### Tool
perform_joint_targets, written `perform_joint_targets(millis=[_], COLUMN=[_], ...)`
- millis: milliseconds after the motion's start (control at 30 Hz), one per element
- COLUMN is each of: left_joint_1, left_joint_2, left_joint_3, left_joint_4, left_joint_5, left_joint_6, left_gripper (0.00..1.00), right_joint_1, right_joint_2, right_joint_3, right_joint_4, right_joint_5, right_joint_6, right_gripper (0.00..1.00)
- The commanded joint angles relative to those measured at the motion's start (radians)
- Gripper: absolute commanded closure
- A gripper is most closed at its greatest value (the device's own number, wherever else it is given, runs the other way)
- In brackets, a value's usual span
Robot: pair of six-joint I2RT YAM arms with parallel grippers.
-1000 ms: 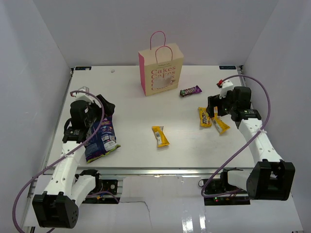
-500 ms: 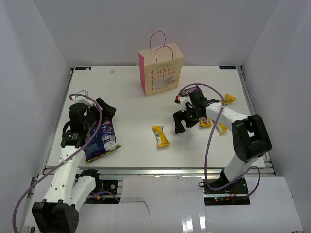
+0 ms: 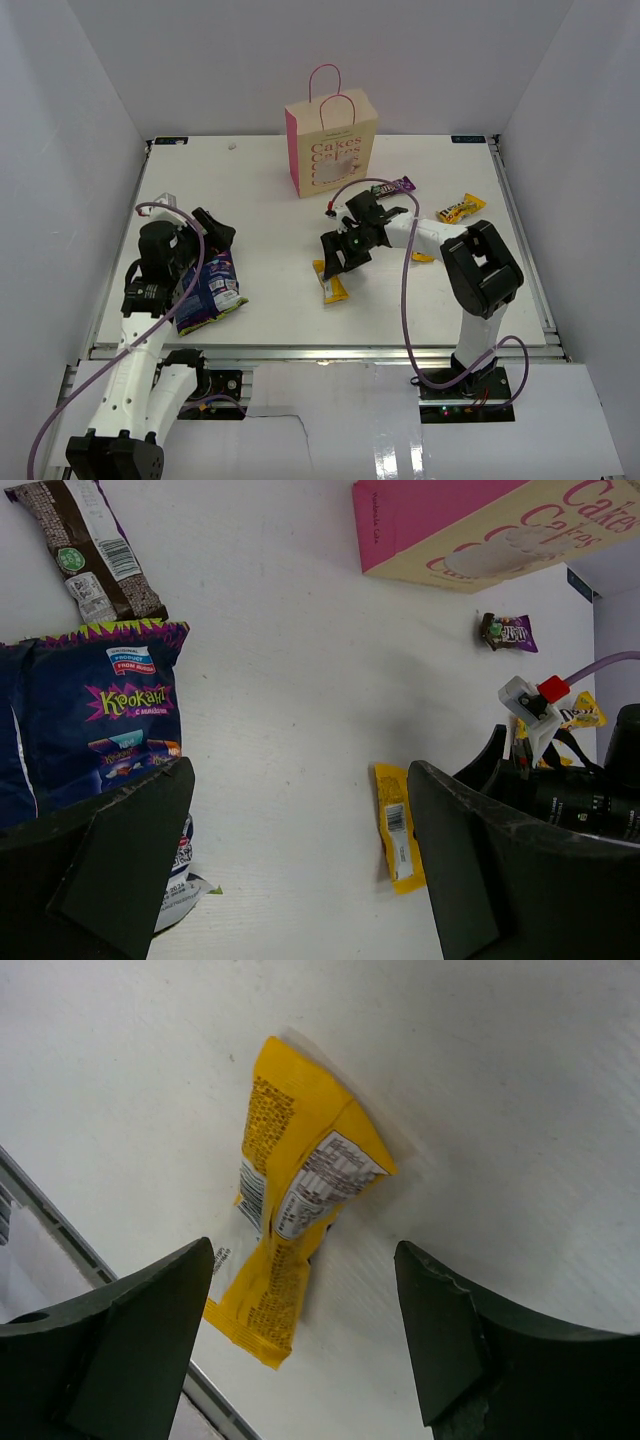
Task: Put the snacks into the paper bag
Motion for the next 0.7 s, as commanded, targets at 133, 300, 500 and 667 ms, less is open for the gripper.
perform_joint_targets(millis=[133,300,500,667], left_joint_1=[-0.002,-0.002,-0.002,0.0], left_joint_2=[0.007,-0.012,-0.009,0.016], left_joint_3=[0.004,-0.004,-0.004,-0.009], left_joint_4=[-0.007,-0.006,0.0,0.02], left_joint_5=[-0.004,-0.003,0.002,0.023], left_joint_6=[-0.007,-0.007,-0.002,-0.001], left_gripper=[0.02,0.02,0.02,0.02], right_joint_1=[0.049,0.049,0.018,-0.086], right_joint_2=[0.066,0.027,-0.137,-0.199], right_joint_3=[0.035,0.024,0.078,0.324], right_joint_4=[0.038,0.032,0.032,0.042], right_joint_5=[0.024,0.047,0.039,-0.022], right_joint_6=[0.041,-0.005,-0.325,-0.689], right_gripper=[0.44,0.82,0.92,0.92])
